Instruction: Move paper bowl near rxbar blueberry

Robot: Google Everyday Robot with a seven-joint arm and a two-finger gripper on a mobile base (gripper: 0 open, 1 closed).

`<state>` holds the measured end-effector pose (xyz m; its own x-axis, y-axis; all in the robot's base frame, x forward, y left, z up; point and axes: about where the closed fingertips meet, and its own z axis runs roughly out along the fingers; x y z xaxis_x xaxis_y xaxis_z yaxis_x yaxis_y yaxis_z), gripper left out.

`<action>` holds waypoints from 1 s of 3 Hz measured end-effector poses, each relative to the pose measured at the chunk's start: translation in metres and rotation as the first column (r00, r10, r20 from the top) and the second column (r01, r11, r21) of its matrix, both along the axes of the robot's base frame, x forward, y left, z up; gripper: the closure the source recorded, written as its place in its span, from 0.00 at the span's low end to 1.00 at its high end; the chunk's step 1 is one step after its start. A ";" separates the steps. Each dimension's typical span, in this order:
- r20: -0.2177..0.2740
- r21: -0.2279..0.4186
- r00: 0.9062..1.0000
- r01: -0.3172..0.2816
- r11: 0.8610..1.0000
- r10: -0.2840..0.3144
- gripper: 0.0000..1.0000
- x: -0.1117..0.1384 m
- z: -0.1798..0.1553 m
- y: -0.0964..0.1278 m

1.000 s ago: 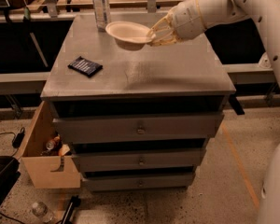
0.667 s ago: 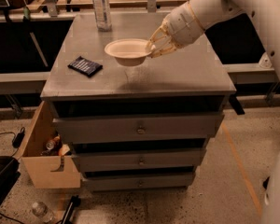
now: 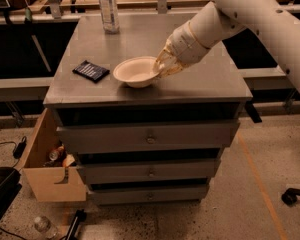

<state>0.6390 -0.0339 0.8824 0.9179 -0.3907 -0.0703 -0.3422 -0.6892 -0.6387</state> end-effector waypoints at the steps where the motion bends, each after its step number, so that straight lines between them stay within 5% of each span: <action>1: 0.000 0.004 1.000 0.000 1.000 0.000 0.81 0.002 -0.003 0.003; 3: -0.006 0.004 1.000 -0.007 1.000 0.007 0.36 0.002 -0.007 0.007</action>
Offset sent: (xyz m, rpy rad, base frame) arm 0.0021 0.0034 -0.0031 0.0041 -0.0010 -0.0007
